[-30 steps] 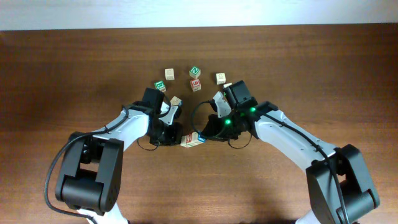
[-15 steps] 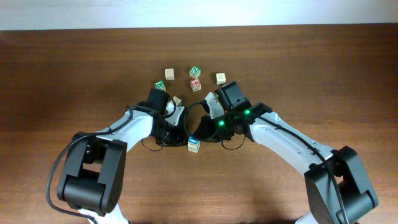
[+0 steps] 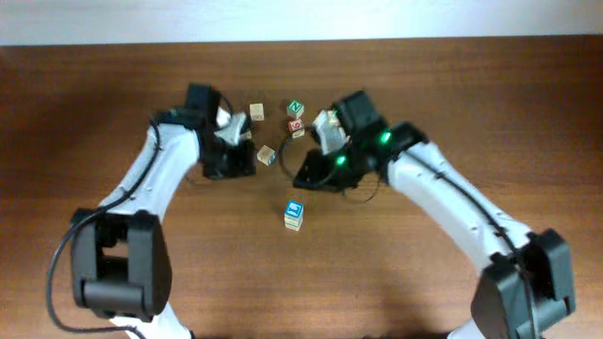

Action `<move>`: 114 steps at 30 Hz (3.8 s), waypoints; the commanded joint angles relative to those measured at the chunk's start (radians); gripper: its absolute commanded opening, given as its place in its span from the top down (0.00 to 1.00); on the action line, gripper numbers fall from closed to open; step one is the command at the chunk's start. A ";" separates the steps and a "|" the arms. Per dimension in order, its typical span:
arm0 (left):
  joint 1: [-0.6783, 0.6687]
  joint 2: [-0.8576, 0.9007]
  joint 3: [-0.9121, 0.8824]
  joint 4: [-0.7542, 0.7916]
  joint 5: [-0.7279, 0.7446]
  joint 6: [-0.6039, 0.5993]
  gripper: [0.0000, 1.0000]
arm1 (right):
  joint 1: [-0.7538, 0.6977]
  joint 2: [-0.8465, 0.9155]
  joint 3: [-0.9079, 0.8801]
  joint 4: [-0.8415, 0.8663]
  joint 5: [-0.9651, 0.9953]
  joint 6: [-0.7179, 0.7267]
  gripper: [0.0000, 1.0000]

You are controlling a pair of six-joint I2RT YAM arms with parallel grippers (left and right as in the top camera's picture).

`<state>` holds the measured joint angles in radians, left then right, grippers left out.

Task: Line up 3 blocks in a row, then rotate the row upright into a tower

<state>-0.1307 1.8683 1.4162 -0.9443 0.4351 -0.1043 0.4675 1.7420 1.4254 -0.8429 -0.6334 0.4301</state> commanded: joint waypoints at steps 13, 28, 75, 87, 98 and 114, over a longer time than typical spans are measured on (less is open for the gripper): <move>0.034 -0.504 0.389 -0.273 -0.275 0.031 0.01 | -0.110 -0.457 0.541 -0.684 0.784 -0.011 0.16; 0.034 -0.504 0.388 -0.273 -0.275 0.031 0.01 | -0.108 -0.612 0.539 -0.844 0.891 0.001 0.02; 0.034 -0.504 0.388 -0.281 -0.275 0.031 0.01 | -0.500 -1.738 -1.370 0.653 0.626 -0.397 0.02; 0.034 -0.584 0.317 -0.272 -0.387 0.159 0.01 | -0.500 -1.738 -1.370 0.653 0.626 -0.397 0.02; 0.110 -1.444 -0.906 0.654 -0.396 0.346 0.01 | -0.500 -1.738 -1.370 0.653 0.626 -0.397 0.02; 0.114 -1.863 -1.407 0.861 -0.450 0.406 0.01 | -0.500 -1.739 -1.370 0.653 0.626 -0.396 0.02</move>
<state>-0.0227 0.0154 0.0162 -0.0834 -0.0044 0.2890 -0.0257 0.0109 0.0631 -0.1894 -0.0162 0.0402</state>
